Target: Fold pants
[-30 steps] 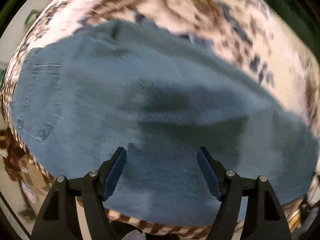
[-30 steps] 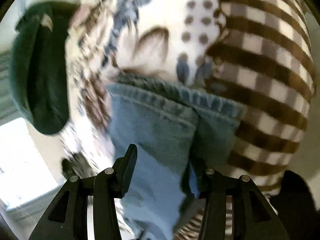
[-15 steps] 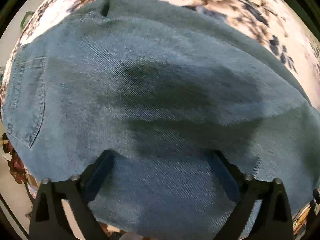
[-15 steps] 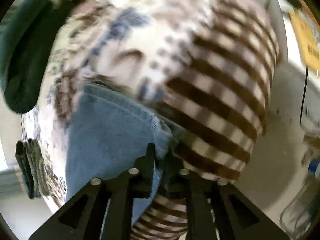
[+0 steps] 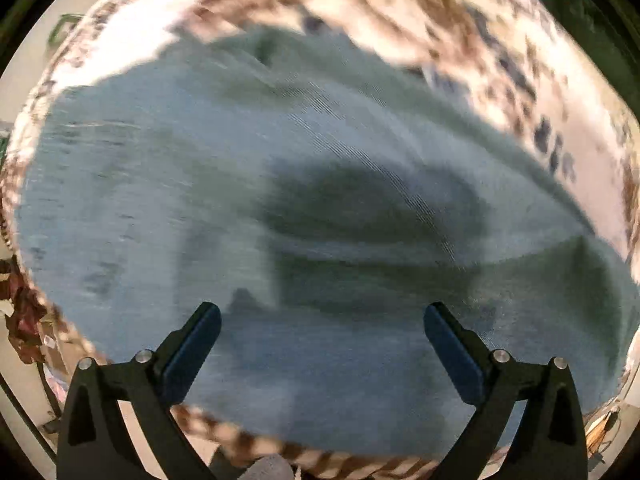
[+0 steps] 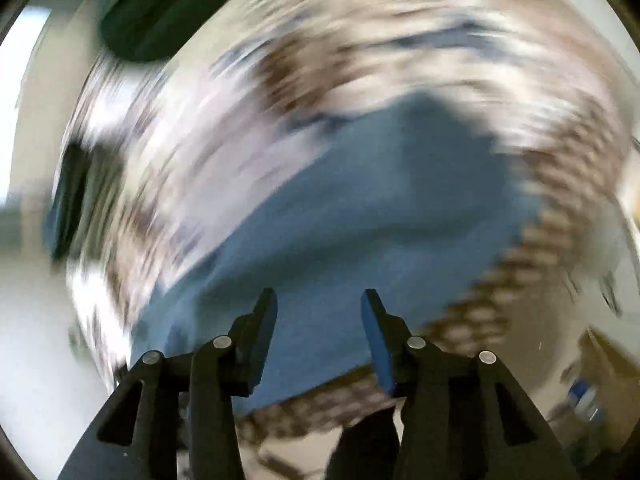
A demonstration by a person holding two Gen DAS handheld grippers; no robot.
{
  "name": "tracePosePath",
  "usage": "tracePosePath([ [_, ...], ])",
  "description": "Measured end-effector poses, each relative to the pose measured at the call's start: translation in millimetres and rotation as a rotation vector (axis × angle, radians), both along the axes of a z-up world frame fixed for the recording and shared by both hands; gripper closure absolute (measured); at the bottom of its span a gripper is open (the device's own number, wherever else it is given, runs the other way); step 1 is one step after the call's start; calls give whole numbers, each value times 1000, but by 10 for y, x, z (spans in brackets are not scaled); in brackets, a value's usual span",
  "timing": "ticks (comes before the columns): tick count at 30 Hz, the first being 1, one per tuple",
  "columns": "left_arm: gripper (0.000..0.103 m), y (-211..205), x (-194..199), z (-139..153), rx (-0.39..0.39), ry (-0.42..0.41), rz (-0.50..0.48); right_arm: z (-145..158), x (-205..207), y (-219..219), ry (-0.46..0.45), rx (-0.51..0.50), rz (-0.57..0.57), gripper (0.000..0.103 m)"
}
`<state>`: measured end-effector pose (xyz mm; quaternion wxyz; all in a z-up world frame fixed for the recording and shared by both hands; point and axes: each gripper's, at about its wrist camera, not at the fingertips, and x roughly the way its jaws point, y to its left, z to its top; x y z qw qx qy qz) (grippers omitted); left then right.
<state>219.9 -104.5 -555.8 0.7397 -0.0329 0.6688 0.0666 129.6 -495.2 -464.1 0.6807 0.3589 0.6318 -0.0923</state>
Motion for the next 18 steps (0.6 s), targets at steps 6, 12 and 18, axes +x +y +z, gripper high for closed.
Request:
tracePosePath([
  [6,0,708,69,204,150,-42,49,-467,1261,1668,17,-25,519,55],
  [12,0,1191,505,-99,209,10,103,-1095,1746,2484,133,-146,810,55],
  [18,0,1376,686,-78,169,12,116,-965,1795,2681,69,-150,921,63],
])
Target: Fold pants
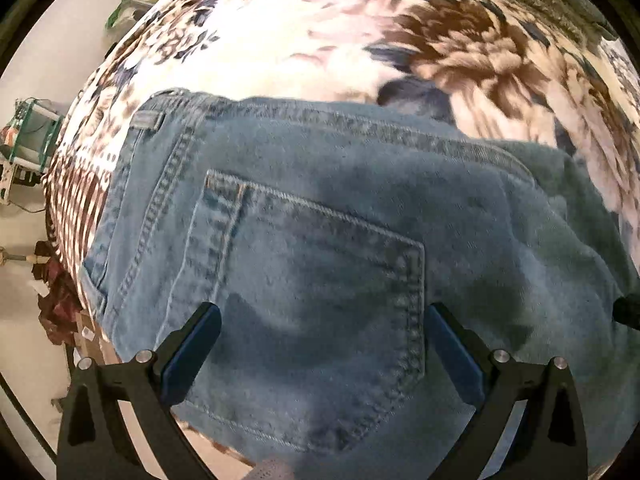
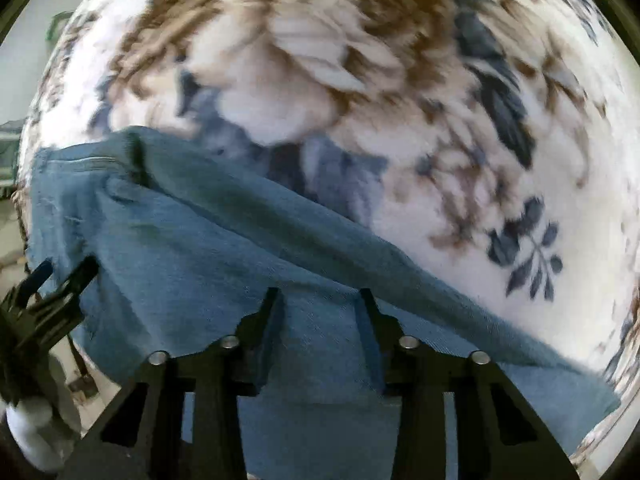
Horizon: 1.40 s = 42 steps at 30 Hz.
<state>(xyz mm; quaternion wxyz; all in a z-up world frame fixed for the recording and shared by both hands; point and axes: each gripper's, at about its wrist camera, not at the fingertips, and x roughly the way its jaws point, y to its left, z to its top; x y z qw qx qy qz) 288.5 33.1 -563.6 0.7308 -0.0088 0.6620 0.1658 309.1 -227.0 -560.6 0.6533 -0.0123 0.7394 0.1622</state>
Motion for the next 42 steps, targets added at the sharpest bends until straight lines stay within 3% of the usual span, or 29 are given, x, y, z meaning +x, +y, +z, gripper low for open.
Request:
tracePosePath([
  [1,0,1,1,1,-3,0,-4,19,25,56,-5,10,24,62],
  [3,0,-11,-8,3,-9,0,-10,-55,70,203,20,4,85,49],
  [5,0,-24,5,-19,-11,8,-16,-191,67,367,54,-47,173,49],
  [7,0,-12,22,-19,-20,11,-18,-172,67,407,27,-44,196,63],
  [8,0,-9,27,-12,-24,11,-20,-122,82,411,2,-55,196,97],
  [9,0,-9,27,3,-27,8,-24,-75,75,464,-20,-60,177,100],
  [18,0,132,129,139,-37,-27,-43,544,100,79,-237,-77,-2,101],
  [21,0,152,182,128,-32,-29,-42,441,58,266,-175,-88,-23,101],
  [23,0,122,189,75,-22,-14,-40,371,79,242,-197,-143,-71,100],
  [24,0,131,204,34,-26,4,-41,351,118,192,-183,-148,-92,92],
  [26,0,161,206,28,-34,8,-39,400,205,34,-94,-58,-181,77],
  [28,0,172,196,82,-19,-7,-49,575,236,-61,-83,87,-237,73],
  [32,0,163,192,75,57,-14,-72,656,328,185,-25,221,-172,62],
  [35,0,196,222,7,79,3,-60,420,454,612,22,197,-60,58],
  [40,0,295,279,-54,70,8,-44,107,597,989,85,211,45,59],
  [41,0,225,243,-34,70,6,-45,47,601,1090,68,197,64,71],
  [42,0,214,234,-29,70,5,-49,12,600,1149,55,196,65,90],
])
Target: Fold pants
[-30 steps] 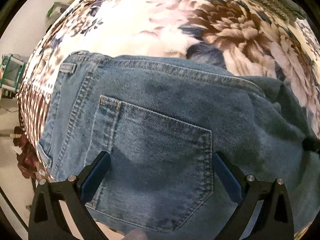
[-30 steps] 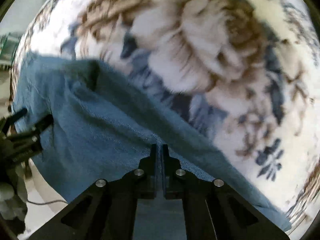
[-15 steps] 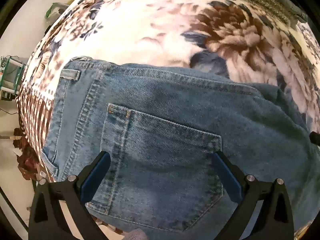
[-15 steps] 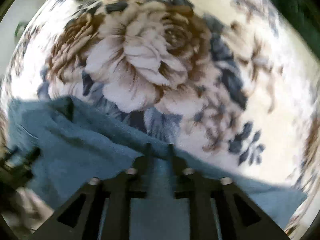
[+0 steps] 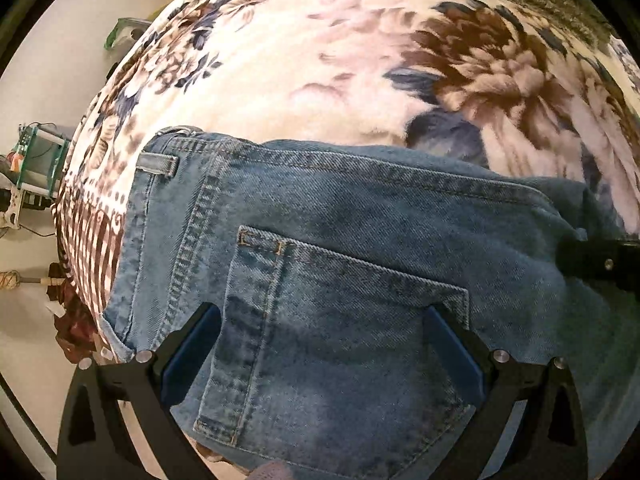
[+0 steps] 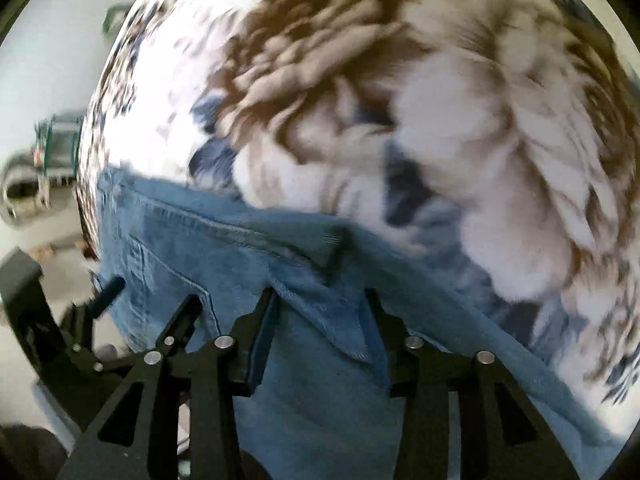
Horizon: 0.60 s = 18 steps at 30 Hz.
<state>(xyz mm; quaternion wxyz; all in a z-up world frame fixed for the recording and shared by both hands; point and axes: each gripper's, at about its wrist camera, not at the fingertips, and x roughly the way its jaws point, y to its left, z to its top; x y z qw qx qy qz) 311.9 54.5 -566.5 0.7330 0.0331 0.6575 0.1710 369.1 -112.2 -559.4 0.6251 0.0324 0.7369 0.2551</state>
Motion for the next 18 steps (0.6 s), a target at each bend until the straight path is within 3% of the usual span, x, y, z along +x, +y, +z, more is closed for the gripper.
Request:
tracePosePath([
  [3,0,-37,-32,26,-9,-3,-6,105,-31,-67,-14,31,-52,93],
  [5,0,-25,-33,25,-23,1,-5,102,31,-170,53,120,-131,93],
  [7,0,8,-33,3,-45,5,3,-1,83,-332,160,210,-182,88],
  [8,0,22,-33,-11,-54,6,6,-66,112,-394,190,227,-207,82],
  [9,0,30,-32,-17,-59,7,9,-147,152,-456,208,221,-240,69],
  [12,0,41,-24,-3,-67,5,20,-400,194,-492,273,264,-301,66],
  [14,0,52,-29,43,-62,-17,27,-506,160,-391,333,334,-288,65],
  [18,0,135,-10,107,-43,-54,41,-480,14,-152,385,387,-92,64],
])
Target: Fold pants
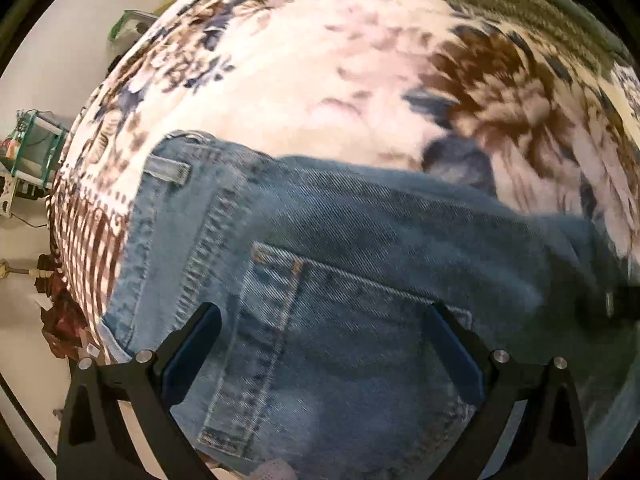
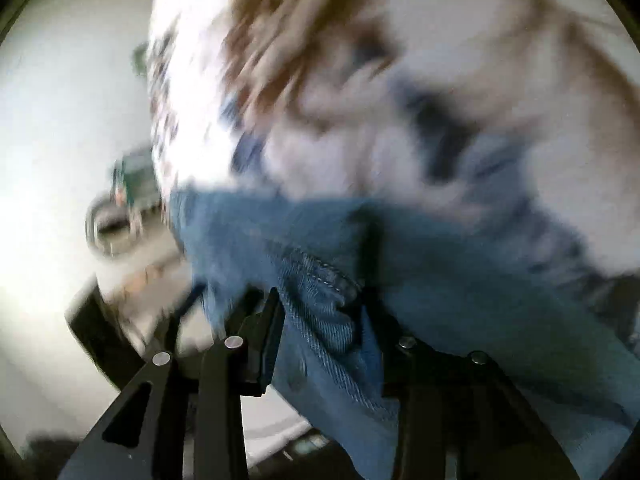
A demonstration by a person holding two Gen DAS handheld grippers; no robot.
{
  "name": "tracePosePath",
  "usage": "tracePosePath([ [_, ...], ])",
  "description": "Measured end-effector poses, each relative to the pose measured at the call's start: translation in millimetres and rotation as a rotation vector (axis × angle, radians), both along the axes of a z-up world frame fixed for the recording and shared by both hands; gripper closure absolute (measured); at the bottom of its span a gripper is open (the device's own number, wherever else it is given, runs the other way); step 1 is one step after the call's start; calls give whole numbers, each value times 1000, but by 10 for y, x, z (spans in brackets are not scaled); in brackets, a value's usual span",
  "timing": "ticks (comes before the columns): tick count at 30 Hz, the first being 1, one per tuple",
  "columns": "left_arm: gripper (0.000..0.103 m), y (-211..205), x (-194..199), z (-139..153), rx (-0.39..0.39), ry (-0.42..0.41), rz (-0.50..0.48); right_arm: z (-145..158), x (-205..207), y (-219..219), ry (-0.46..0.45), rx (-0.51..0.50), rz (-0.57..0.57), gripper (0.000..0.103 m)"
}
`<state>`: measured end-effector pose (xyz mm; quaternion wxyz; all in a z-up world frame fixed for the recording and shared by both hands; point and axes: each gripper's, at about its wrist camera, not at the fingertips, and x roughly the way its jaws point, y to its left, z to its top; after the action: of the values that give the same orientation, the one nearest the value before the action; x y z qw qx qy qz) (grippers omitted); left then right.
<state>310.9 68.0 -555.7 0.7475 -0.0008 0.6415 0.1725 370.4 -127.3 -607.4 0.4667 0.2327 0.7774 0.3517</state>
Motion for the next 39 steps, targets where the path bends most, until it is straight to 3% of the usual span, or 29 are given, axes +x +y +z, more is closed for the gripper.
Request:
tracePosePath([
  [2,0,36,21,-25,-6,-1,4,-23,0,-25,-10,-11,-5,64],
  [7,0,80,65,-106,-29,15,19,-88,189,-170,3,-18,-189,65],
  [10,0,102,79,-96,-38,20,14,20,220,-362,-22,7,-266,78],
  [14,0,98,81,-101,-35,26,-1,150,316,-833,-20,42,-440,81],
  [16,0,112,84,-98,-39,33,7,170,313,-822,-38,-4,-347,80],
  [17,0,116,90,-89,-39,38,12,161,304,-779,-40,-19,-290,76],
  [18,0,112,96,-71,-32,39,15,143,279,-690,-50,-66,-209,66],
  [23,0,39,115,14,-12,22,0,136,155,-269,-161,-197,-9,65],
  [26,0,-18,130,20,-7,22,-21,187,166,-217,-189,-220,-75,89],
  [29,0,-57,138,48,-12,19,-33,344,225,-168,-279,-225,-178,101],
  [32,0,-106,153,107,-7,0,-48,490,272,-200,-323,-227,-239,101],
  [37,0,-180,232,86,-29,17,-65,437,331,-193,-376,-356,-167,102],
  [39,0,-236,273,108,-57,20,-81,475,322,-374,-362,-367,-209,96],
])
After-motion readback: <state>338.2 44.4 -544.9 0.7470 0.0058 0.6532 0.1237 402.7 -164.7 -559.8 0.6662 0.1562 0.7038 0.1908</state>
